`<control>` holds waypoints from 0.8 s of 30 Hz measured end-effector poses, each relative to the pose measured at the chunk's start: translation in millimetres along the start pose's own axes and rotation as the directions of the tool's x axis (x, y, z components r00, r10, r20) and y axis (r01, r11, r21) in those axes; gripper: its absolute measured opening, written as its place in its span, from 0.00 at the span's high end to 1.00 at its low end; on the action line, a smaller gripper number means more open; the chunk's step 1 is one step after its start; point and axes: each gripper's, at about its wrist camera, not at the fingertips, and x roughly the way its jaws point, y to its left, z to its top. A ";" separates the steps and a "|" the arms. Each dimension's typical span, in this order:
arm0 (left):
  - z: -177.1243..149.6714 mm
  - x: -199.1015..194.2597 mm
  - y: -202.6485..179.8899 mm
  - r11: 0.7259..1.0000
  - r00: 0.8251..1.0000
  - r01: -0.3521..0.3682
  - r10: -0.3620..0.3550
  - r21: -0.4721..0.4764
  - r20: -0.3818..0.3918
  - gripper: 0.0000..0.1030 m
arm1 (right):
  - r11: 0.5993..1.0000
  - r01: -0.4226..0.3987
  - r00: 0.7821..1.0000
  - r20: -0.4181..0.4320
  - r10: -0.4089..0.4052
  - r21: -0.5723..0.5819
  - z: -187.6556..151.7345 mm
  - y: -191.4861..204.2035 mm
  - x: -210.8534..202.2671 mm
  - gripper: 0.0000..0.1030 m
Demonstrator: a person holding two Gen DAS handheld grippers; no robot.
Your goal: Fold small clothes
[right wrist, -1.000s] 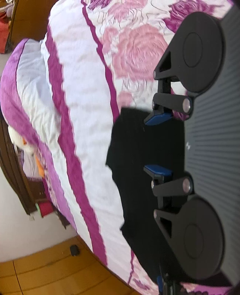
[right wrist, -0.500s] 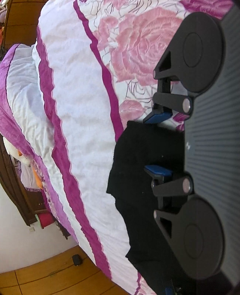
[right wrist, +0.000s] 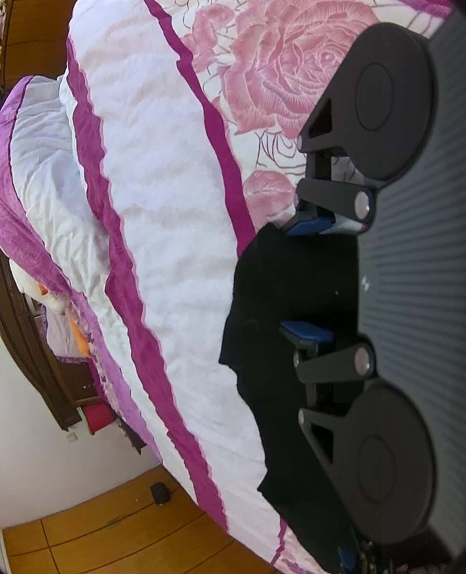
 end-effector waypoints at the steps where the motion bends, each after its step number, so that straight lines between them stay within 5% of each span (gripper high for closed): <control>1: -0.8 -0.7 -0.8 1.000 1.000 -0.004 0.004 0.006 0.003 0.06 | 1.000 -0.007 1.000 0.002 0.007 -0.008 -0.4 0.9 0.6 0.49; 11: -2.5 -3.3 -2.8 0.999 0.999 -0.031 0.031 0.012 0.026 0.19 | 0.999 -0.049 0.999 0.022 0.049 -0.015 -1.3 5.8 3.0 0.51; 14: -1.2 -5.3 -6.3 0.999 0.999 -0.044 0.043 0.026 0.025 0.40 | 0.998 -0.041 0.999 0.034 0.043 -0.048 -1.8 10.1 0.6 0.79; 16: 1.5 -7.9 -8.5 0.998 0.999 -0.048 0.047 0.034 0.027 0.68 | 0.996 -0.047 0.997 0.054 0.051 -0.070 -1.8 12.0 -3.8 0.85; 18: 4.2 -12.6 -10.2 0.998 0.998 -0.045 0.043 0.036 0.042 0.85 | 0.993 -0.048 0.994 0.089 0.058 -0.108 -2.4 15.8 -10.7 0.85; 24: 18.1 -27.2 -11.9 0.993 0.981 -0.098 0.085 0.062 0.176 0.87 | 0.994 -0.014 0.981 0.193 0.034 -0.105 0.3 10.9 -28.1 0.86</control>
